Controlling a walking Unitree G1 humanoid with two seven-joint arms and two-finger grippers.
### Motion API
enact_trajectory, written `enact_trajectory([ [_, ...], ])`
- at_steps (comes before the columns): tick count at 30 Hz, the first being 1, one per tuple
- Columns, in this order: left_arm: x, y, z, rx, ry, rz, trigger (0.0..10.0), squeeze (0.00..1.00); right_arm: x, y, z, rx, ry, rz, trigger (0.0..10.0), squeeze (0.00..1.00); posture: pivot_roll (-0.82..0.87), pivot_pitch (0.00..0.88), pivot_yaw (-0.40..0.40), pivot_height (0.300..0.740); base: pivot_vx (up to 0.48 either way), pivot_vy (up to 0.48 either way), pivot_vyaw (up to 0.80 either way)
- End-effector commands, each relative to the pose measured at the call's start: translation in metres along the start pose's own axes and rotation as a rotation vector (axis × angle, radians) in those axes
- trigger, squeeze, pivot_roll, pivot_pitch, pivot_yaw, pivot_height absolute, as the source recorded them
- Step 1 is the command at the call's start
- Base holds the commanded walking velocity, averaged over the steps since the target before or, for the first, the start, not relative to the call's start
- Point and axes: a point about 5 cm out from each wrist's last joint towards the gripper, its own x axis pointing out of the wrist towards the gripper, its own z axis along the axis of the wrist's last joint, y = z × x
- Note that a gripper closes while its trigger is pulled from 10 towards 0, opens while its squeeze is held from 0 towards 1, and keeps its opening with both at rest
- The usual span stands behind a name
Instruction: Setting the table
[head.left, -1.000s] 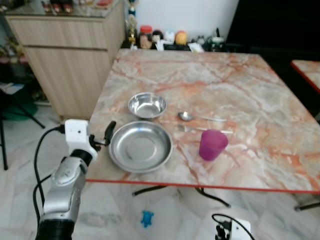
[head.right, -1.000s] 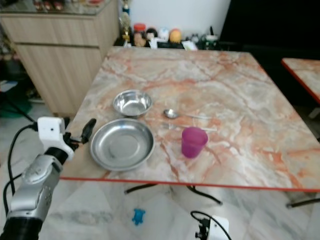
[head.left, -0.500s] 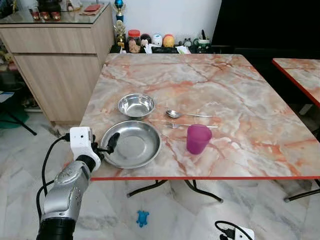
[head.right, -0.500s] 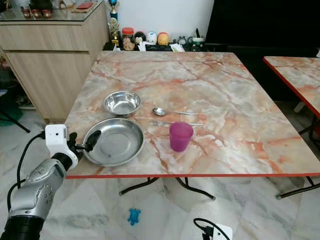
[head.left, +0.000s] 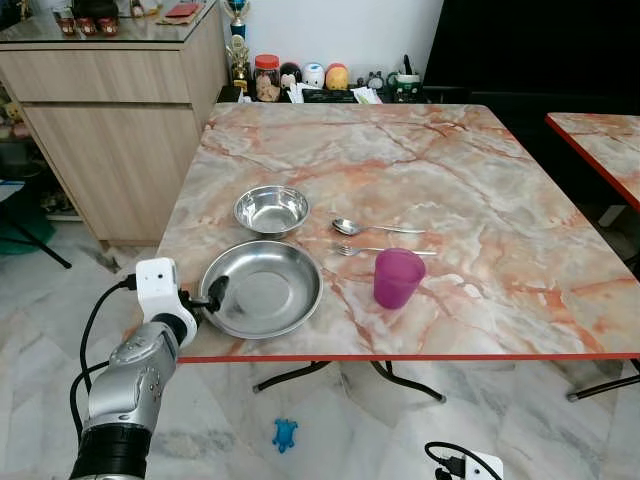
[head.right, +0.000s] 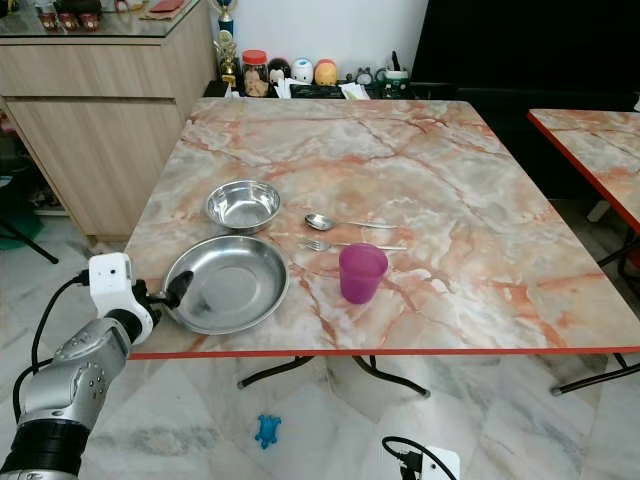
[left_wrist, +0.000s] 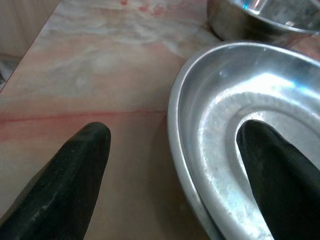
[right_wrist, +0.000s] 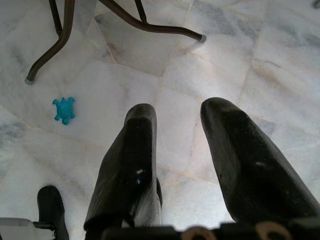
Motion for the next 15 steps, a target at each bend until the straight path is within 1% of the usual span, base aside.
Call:
enact_trajectory([
  [1, 0.0002, -0.0002, -0.0043, 0.008, 0.029, -0.001, 10.0, 0.0, -0.0009, -0.0009, -0.0028, -0.008, 0.015, 0.003, 10.0, 0.0, 0.14, 0.014, -0.05, 0.74, 0.0, 0.0, 0.0],
  [2, 0.0002, -0.0002, -0.0043, 0.008, 0.029, -0.001, 10.0, 0.0, -0.0009, -0.0009, -0.0028, -0.008, 0.015, 0.003, 10.0, 0.0, 0.14, 0.014, -0.05, 0.74, 0.0, 0.0, 0.0],
  [3, 0.0007, -0.0009, -0.0059, 0.03, 0.047, -0.006, 10.0, 0.0, -0.0008, -0.0011, -0.0025, -0.008, 0.013, 0.003, 10.0, 0.0, 0.14, 0.013, -0.048, 0.74, 0.0, 0.0, 0.0],
  [5, 0.0011, -0.0011, -0.0074, 0.049, 0.06, -0.004, 10.0, 0.0, -0.0008, -0.0013, -0.0022, -0.008, 0.012, 0.003, 10.0, 0.0, 0.14, 0.012, -0.048, 0.74, 0.0, 0.0, 0.0],
  [15, 0.0025, -0.0063, -0.0079, 0.05, 0.067, -0.028, 10.0, 0.0, -0.0008, -0.0013, -0.0017, -0.014, 0.008, 0.009, 10.0, 0.0, 0.14, 0.005, -0.048, 0.74, 0.0, 0.0, 0.0],
])
